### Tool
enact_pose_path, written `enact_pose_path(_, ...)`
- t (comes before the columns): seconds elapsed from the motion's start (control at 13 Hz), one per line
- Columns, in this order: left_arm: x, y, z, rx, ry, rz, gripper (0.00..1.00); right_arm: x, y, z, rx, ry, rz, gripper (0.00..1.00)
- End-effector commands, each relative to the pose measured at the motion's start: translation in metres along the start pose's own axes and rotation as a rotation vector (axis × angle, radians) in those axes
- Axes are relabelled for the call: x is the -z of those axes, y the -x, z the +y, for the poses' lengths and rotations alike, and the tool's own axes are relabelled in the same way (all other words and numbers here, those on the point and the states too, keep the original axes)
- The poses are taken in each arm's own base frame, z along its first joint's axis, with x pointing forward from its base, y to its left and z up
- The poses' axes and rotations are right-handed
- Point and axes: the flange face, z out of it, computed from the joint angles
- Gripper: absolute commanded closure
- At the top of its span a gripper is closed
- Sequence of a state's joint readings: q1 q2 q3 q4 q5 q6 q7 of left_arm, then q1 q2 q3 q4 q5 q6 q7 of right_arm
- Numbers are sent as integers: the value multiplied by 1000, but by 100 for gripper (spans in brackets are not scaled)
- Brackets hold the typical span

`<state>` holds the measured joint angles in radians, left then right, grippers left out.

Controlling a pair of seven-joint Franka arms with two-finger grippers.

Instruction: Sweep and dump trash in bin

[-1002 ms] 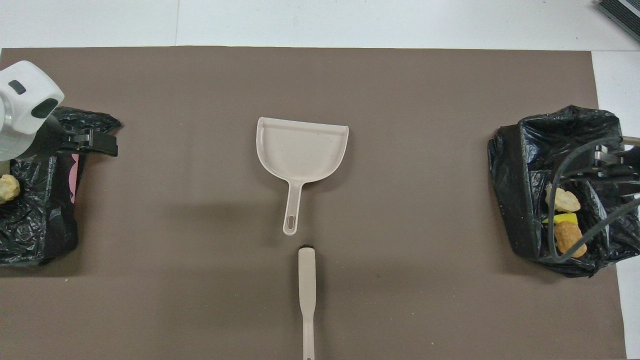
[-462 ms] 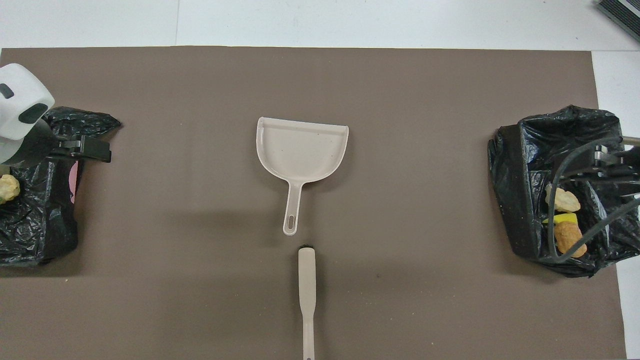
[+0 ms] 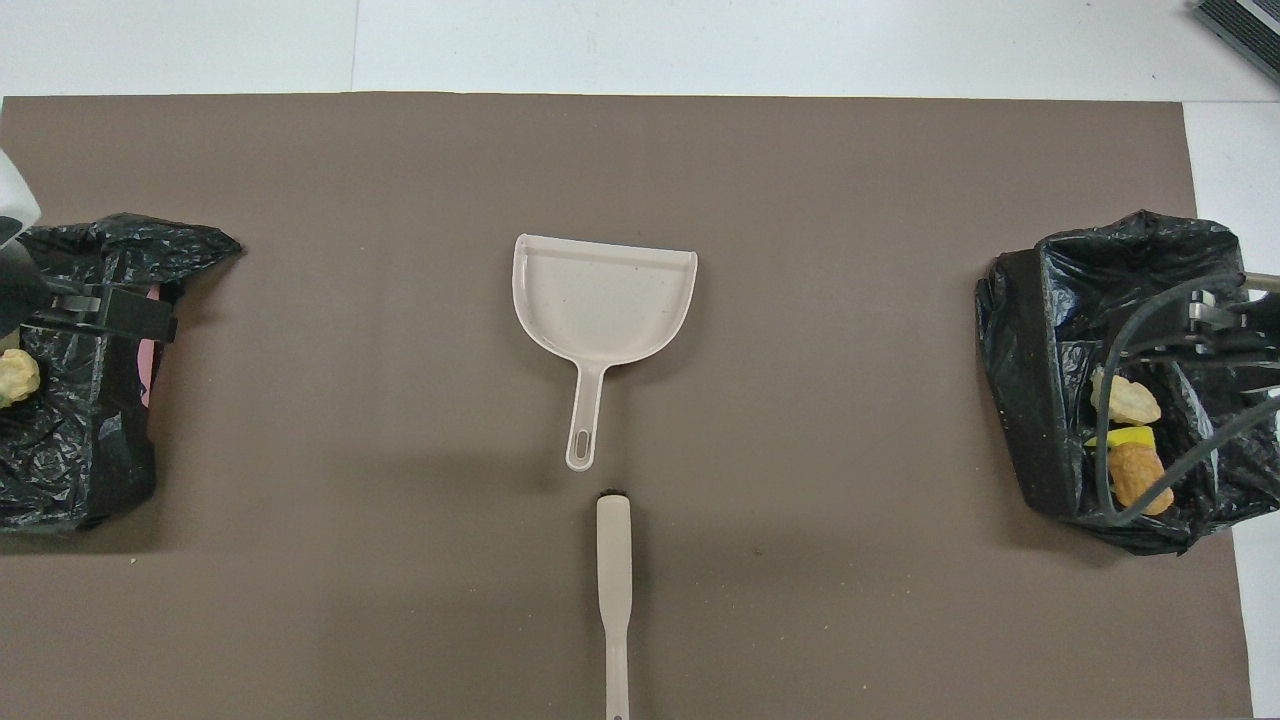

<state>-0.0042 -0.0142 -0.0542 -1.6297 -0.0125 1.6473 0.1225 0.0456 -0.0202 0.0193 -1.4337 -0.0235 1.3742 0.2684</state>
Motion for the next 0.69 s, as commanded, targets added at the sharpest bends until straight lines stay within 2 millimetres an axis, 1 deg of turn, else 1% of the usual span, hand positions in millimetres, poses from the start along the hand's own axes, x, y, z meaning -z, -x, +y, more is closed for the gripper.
enact_pose_path(0.0, 10, 10, -8, 2, -16, -11, 0, 0, 2, 5, 16, -19, -6, 0)
enact_pose_path(0.15, 16, 19, -5, -9, -14, -31, 0, 0, 2, 4, 17, -19, -6, 0)
enact_pose_path(0.31, 17, 30, -2, -7, -12, -57, 0, 0, 2, 4, 16, -18, -5, 0)
enact_pose_path(0.62, 21, 27, -4, -18, -13, -40, 0, -1, 2, 7, 18, -16, -7, 0)
